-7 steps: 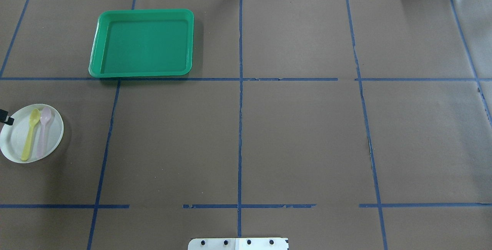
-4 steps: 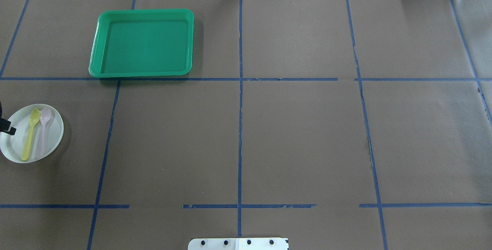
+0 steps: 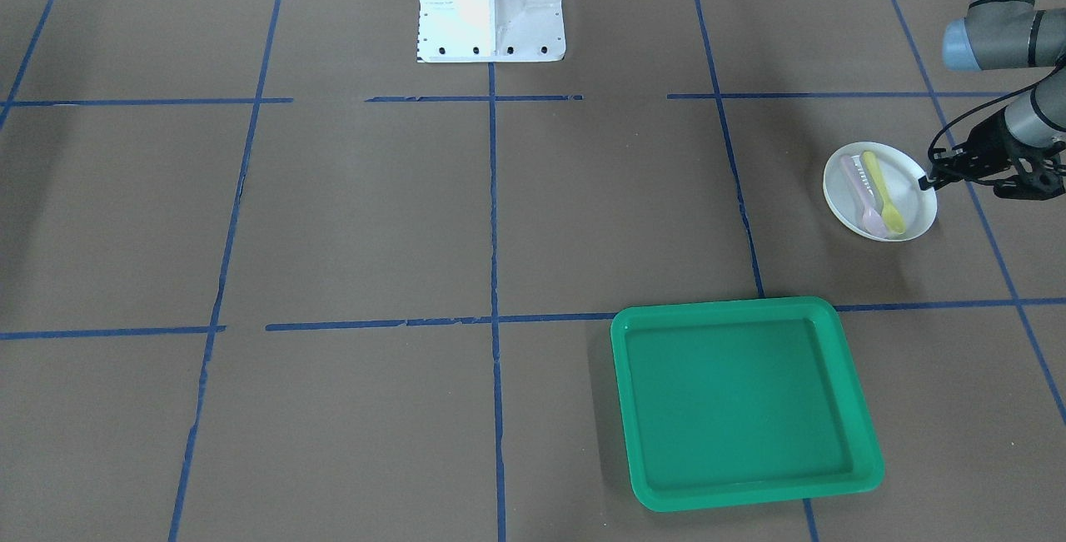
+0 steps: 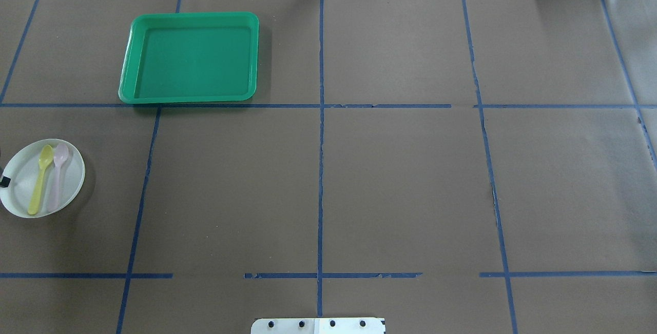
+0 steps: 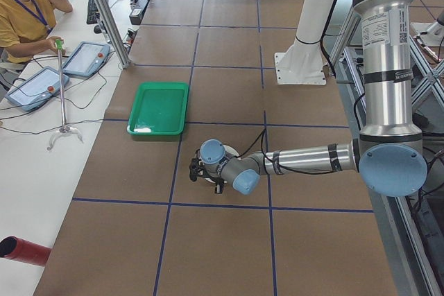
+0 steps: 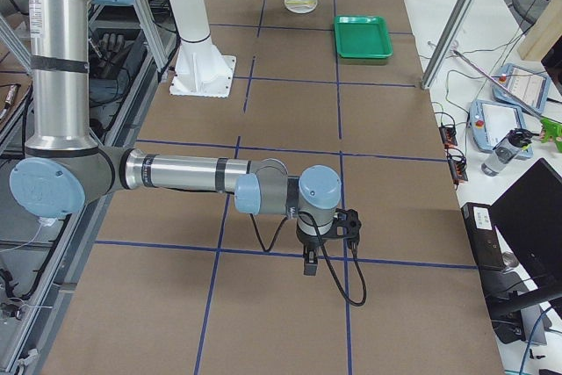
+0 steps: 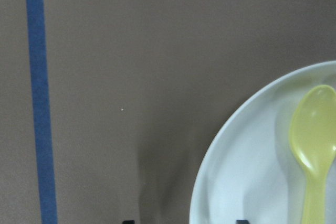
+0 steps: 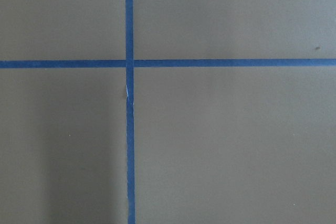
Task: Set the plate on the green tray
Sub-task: 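Lower the left gripper to the plate rim and grip it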
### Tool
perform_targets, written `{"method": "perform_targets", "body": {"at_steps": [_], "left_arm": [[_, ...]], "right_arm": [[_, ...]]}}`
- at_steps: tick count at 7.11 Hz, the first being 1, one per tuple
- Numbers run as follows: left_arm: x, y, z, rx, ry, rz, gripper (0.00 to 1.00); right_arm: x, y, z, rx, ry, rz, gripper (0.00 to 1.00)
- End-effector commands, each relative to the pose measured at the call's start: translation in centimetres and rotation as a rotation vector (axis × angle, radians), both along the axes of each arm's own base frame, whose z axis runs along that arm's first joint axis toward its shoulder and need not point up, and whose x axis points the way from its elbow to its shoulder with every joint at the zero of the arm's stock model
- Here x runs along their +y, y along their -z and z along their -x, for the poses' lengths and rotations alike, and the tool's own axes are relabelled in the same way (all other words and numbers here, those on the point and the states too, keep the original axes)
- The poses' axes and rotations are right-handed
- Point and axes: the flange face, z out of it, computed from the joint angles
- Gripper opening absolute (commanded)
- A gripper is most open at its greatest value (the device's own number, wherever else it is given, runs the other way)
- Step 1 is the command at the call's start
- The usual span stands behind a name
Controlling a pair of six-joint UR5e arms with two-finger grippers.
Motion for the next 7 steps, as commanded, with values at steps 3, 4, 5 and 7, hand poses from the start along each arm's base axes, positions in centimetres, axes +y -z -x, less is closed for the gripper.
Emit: {"method": "perform_targets", "body": {"at_steps": [3, 4, 5, 7], "left_arm": [[0.7, 2.3, -0.6, 0.128, -0.064, 0.046, 0.00], [0.7, 4.4, -0.7, 0.170, -0.079, 0.033, 0.00], [0.2, 5.3, -0.5, 0.186, -0.075, 0.024, 0.00], [-5.3, 9.2, 1.2, 0.217, -0.008, 0.032, 0.00]], "right_arm": [[0.0, 0.0, 0.0, 0.001, 0.000, -0.001, 1.00], [0.0, 0.0, 0.0, 0.000, 0.000, -0.001, 1.00], [0.0, 0.0, 0.0, 0.000, 0.000, -0.001, 1.00], [0.0, 0.0, 0.0, 0.000, 0.000, -0.001, 1.00]]}}
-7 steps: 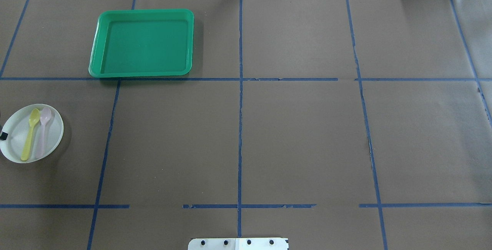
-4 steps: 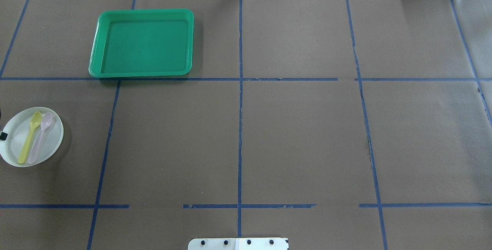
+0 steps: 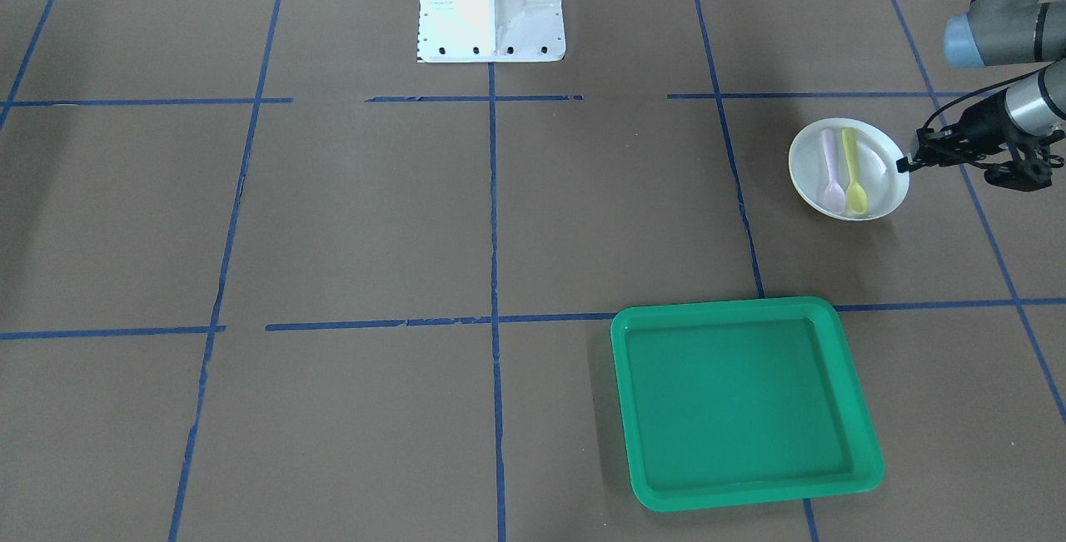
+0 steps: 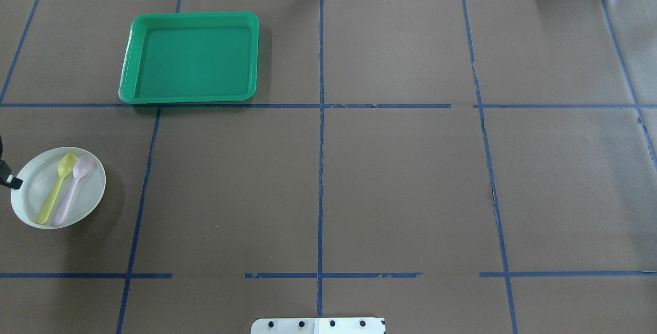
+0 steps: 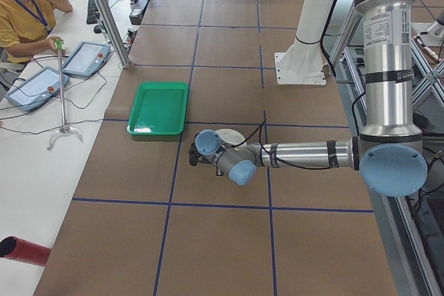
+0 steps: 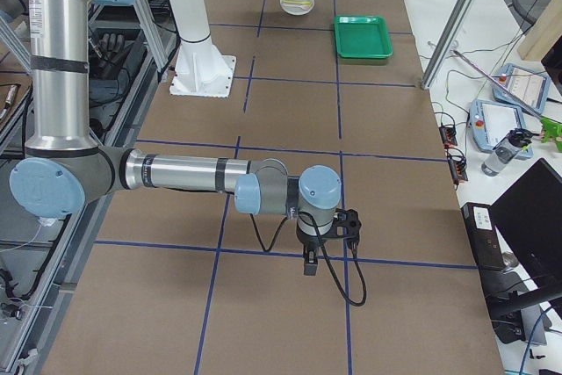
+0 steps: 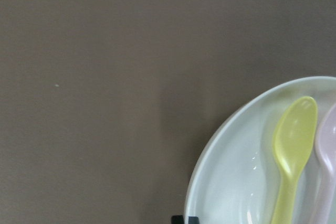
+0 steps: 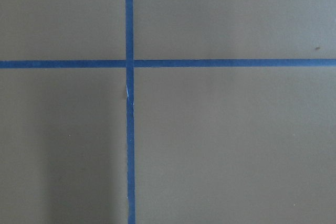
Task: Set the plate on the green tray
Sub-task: 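Lift the plate with the left gripper and carry it onto the green tray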
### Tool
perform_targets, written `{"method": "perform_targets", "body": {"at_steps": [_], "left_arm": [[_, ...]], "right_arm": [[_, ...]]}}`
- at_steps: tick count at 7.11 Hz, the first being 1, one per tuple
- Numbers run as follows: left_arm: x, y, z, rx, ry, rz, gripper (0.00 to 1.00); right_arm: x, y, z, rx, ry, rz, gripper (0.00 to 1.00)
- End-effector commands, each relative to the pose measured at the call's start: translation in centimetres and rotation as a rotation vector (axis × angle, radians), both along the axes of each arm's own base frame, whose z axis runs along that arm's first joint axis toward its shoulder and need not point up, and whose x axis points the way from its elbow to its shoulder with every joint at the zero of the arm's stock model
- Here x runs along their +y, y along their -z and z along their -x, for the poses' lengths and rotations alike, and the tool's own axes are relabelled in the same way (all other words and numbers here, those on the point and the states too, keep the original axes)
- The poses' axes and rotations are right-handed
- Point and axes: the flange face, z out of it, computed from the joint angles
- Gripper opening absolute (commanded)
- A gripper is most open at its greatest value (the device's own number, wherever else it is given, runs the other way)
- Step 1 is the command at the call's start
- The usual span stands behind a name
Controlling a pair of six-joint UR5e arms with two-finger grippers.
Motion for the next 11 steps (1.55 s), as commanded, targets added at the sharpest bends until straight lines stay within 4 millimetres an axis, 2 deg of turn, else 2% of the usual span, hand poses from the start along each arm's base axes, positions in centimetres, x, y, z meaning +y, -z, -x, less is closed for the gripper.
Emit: {"method": "perform_targets", "body": {"at_steps": [1, 3, 4, 5, 6, 7, 8, 9, 11], "left_arm": [[-7.5, 6.2, -0.2, 0.011, 0.047, 0.015, 0.00], [-16.6, 13.6, -3.4, 0.003, 0.058, 0.041, 0.00], [-21.2, 16.3, -5.5, 0.004, 0.085, 0.080, 0.00], [-24.3, 18.1, -6.9, 0.003, 0.087, 0.084, 0.00], [-26.2, 18.8, -8.4, 0.006, 0.086, 0.080, 0.00], [-26.8, 17.4, -11.6, 0.008, 0.101, 0.096, 0.00], [-28.2, 16.8, -13.1, -0.027, 0.177, 0.067, 0.00], [-28.3, 16.5, -16.1, -0.038, 0.155, 0.084, 0.00], [-27.6, 17.1, -18.7, -0.034, 0.153, 0.116, 0.00]], "right_arm": [[0.0, 0.0, 0.0, 0.001, 0.000, 0.000, 1.00], [0.0, 0.0, 0.0, -0.001, 0.000, 0.000, 1.00], [0.0, 0.0, 0.0, -0.001, 0.000, 0.000, 1.00], [0.0, 0.0, 0.0, 0.001, 0.000, 0.002, 1.00], [0.0, 0.0, 0.0, -0.001, 0.000, 0.000, 1.00], [0.1, -0.1, 0.0, -0.001, 0.000, 0.002, 1.00], [0.0, 0.0, 0.0, 0.001, 0.000, 0.000, 1.00], [0.0, 0.0, 0.0, 0.001, 0.000, 0.000, 1.00], [0.0, 0.0, 0.0, 0.001, 0.000, 0.000, 1.00]]}}
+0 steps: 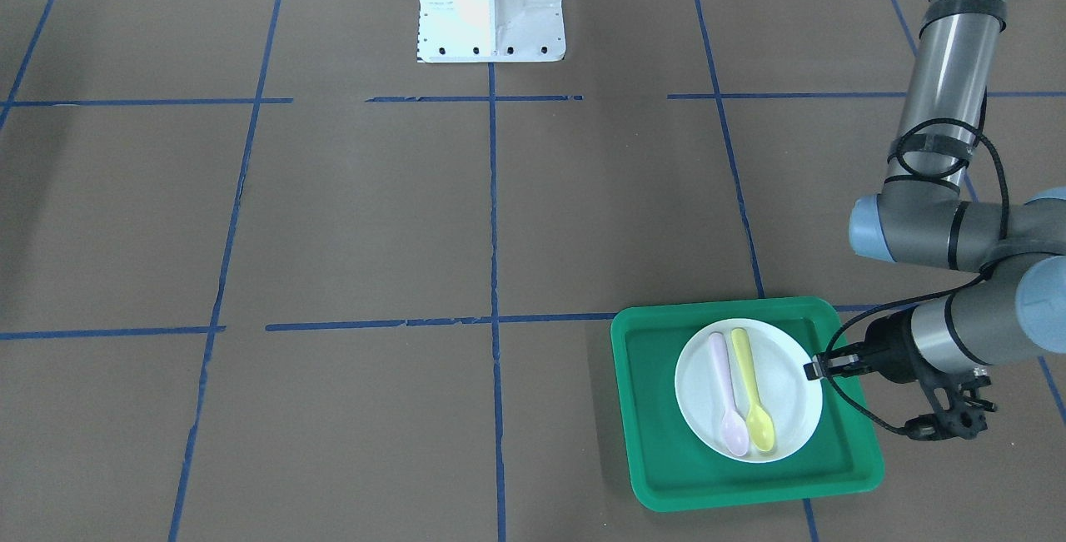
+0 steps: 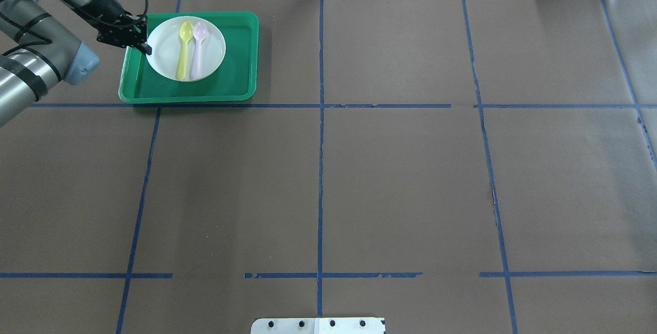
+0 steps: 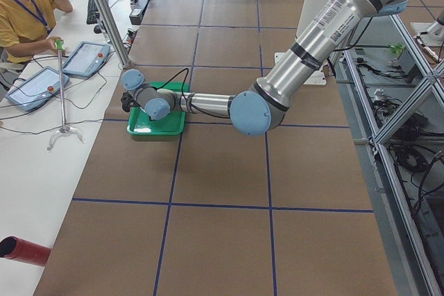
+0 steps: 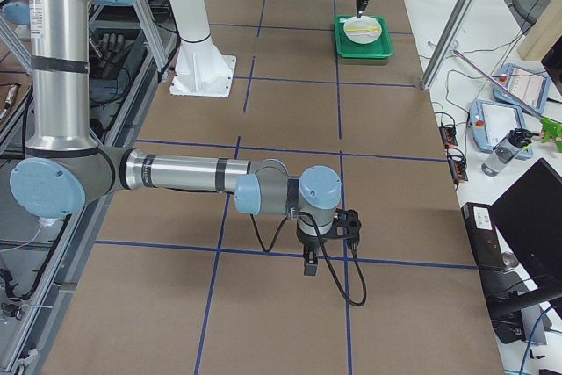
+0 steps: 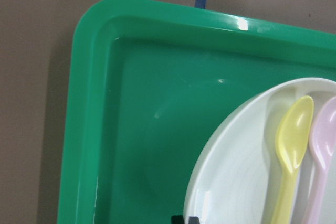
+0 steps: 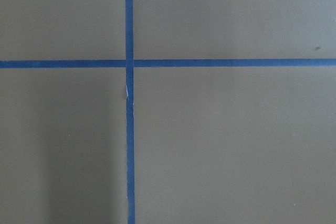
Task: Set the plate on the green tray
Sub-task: 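Open the left gripper to release the plate and raise it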
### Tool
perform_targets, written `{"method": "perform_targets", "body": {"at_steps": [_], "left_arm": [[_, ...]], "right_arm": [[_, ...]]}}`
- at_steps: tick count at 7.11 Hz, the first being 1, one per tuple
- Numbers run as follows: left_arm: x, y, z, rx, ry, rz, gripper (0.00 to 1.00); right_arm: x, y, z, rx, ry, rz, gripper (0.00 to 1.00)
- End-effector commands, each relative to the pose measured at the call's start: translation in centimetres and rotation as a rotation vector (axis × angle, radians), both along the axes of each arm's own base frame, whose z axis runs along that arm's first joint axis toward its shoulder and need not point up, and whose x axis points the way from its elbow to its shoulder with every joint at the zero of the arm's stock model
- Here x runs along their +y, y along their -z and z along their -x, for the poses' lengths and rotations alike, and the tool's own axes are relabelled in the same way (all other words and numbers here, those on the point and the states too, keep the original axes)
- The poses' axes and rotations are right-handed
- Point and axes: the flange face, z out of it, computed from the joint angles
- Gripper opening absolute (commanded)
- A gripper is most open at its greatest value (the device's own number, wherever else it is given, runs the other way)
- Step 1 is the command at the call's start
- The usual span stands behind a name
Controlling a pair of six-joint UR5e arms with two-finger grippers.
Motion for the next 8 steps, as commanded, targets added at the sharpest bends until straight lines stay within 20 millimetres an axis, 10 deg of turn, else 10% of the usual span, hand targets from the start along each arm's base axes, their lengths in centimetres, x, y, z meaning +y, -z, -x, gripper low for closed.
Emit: {"method": "perform_targets", "body": {"at_steps": [1, 2, 4, 8], "left_arm": [[0.5, 0.1, -2.1, -0.010, 0.009, 0.013, 0.38], [0.3, 0.3, -1.9, -0.021, 0.025, 0.002, 0.99], [1.7, 1.5, 1.8, -0.015, 0.080, 0.032, 1.00], [10.1, 1.8, 18.4, -0.104, 0.068, -0.109, 1.00]], "right_arm": [[0.0, 0.0, 0.0, -0.001, 0.000, 0.000, 1.00], [0.0, 0.0, 0.0, -0.001, 0.000, 0.000, 1.00], [0.0, 0.0, 0.0, 0.001, 0.000, 0.000, 1.00], [0.0, 0.0, 0.0, -0.001, 0.000, 0.000, 1.00]]}}
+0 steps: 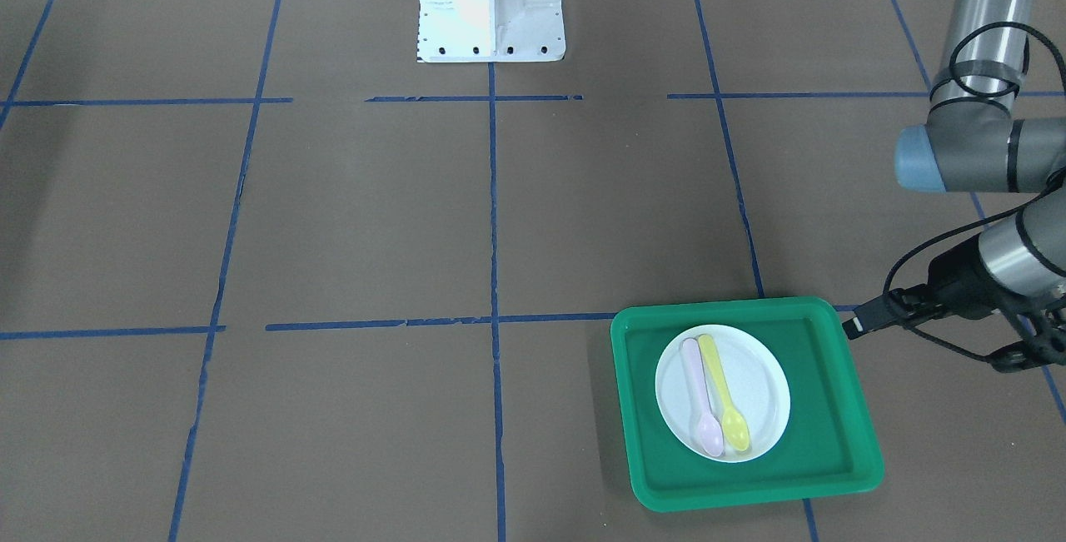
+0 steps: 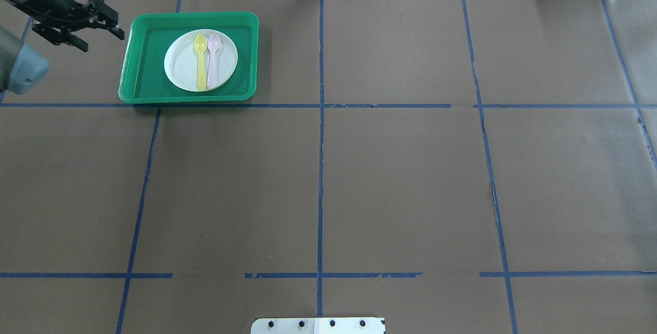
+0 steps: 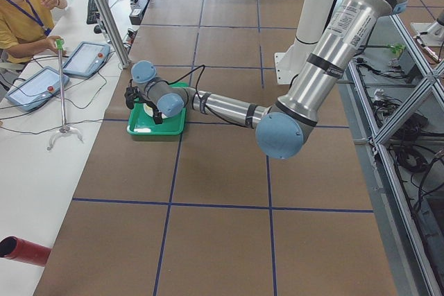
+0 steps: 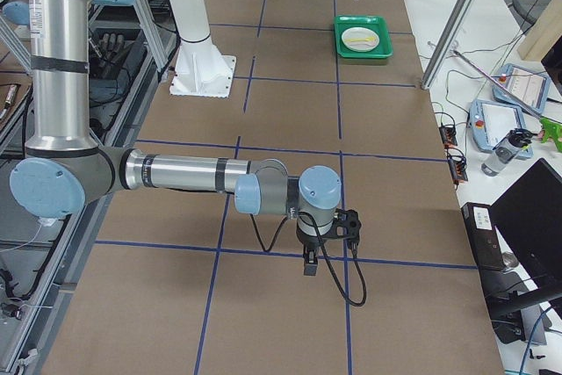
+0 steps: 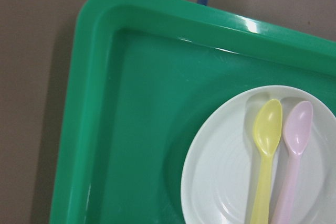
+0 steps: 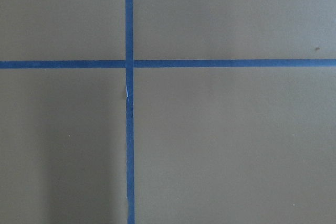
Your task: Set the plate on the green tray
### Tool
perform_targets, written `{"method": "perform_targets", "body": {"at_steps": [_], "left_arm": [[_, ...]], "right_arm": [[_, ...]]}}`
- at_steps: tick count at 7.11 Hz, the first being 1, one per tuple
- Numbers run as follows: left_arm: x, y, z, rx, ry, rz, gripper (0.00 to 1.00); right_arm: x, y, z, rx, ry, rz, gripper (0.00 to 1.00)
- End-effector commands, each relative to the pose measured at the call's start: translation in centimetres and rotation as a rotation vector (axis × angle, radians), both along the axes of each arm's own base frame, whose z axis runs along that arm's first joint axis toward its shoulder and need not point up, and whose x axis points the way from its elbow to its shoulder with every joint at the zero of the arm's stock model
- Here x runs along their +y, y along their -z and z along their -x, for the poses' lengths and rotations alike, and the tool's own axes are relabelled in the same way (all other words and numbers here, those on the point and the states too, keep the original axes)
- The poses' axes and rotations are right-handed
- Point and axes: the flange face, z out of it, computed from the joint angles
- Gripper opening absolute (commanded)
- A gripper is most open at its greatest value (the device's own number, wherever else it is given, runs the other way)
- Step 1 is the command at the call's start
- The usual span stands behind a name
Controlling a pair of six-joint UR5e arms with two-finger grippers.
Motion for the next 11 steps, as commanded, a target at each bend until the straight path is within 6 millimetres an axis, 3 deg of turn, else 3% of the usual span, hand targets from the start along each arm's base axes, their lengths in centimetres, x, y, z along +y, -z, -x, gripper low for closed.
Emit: {"method": "perform_targets", "body": {"at_steps": [1, 2, 3, 4, 5, 7, 11], "left_arm": [[7.9, -0.5, 10.6, -0.113, -0.094, -0.076, 1.00], [11.6, -2.6, 17.5, -0.180, -0.082, -0.127, 1.00], [15.8, -7.2, 23.3, -0.234, -0.096, -0.175, 1.00], [18.4, -10.4, 27.2, -0.256, -0.110, -0.207, 1.00], [21.3, -14.2, 28.1, -0.251, -0.121, -0.159, 1.00], [24.4, -17.7, 27.9, -0.231, -0.121, -0.086, 1.00], [23.9, -17.1, 28.0, -0.236, -0.122, -0.116, 1.00]], "right_arm": [[0.0, 0.0, 0.0, 0.000, 0.000, 0.000, 1.00], [0.0, 0.0, 0.0, -0.001, 0.000, 0.000, 1.00], [0.0, 0.0, 0.0, 0.000, 0.000, 0.000, 1.00], [0.0, 0.0, 0.0, 0.000, 0.000, 0.000, 1.00], [0.0, 0.0, 0.0, 0.000, 0.000, 0.002, 1.00], [0.0, 0.0, 0.0, 0.000, 0.000, 0.000, 1.00], [0.0, 0.0, 0.0, -0.001, 0.000, 0.000, 1.00]]}}
